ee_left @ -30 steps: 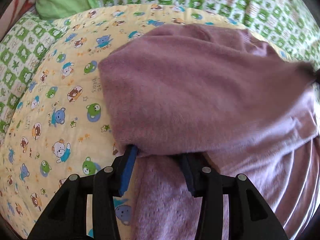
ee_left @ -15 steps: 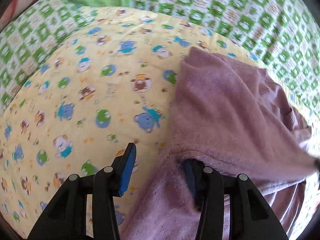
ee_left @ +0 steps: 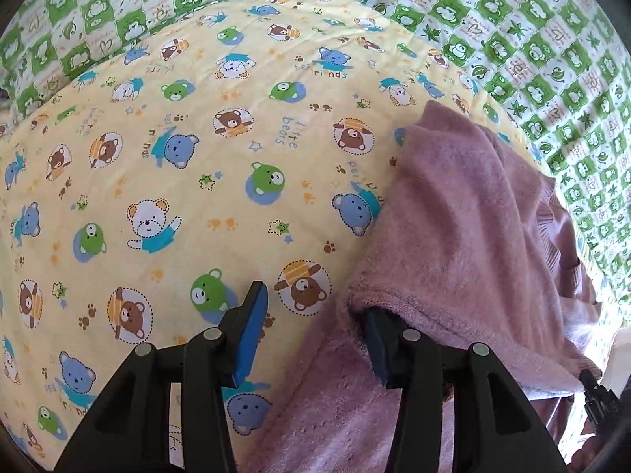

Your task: Fold small clothes

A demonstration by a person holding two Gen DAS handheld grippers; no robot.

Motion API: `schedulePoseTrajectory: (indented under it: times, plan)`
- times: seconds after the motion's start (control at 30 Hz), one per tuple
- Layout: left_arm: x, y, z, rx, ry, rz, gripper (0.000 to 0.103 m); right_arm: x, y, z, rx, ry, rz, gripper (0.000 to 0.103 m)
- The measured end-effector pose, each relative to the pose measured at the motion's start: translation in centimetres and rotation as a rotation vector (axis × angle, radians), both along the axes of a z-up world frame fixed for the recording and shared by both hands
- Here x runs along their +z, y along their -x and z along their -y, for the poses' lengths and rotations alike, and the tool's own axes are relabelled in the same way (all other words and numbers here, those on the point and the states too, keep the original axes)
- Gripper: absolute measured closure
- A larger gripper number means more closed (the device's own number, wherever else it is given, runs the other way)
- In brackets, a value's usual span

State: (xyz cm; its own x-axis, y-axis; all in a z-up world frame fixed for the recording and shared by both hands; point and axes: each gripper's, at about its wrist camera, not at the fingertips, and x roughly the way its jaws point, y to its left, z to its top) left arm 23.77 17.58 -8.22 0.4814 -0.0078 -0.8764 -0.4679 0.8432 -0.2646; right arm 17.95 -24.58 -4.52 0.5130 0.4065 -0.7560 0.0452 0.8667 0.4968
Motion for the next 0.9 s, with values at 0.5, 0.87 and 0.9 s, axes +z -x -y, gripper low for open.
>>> schedulePoseTrajectory:
  times: [0.5, 0.87, 0.9]
  plan:
    - [0.1, 0.8, 0.3, -0.071, -0.004, 0.0, 0.049, -2.0, 1.3, 0.0, -0.02, 0.109, -0.09, 0.086]
    - [3.7, 4.8, -1.0, -0.171, 0.067, 0.041, 0.046, 5.6, -2.1, -7.4, 0.179, 0.122, 0.084, 0.07]
    - [3.9, 4.6, -0.9, -0.166, 0.07, 0.043, 0.046, 6.0, -3.6, -9.1, 0.218, 0.077, 0.09, 0.07]
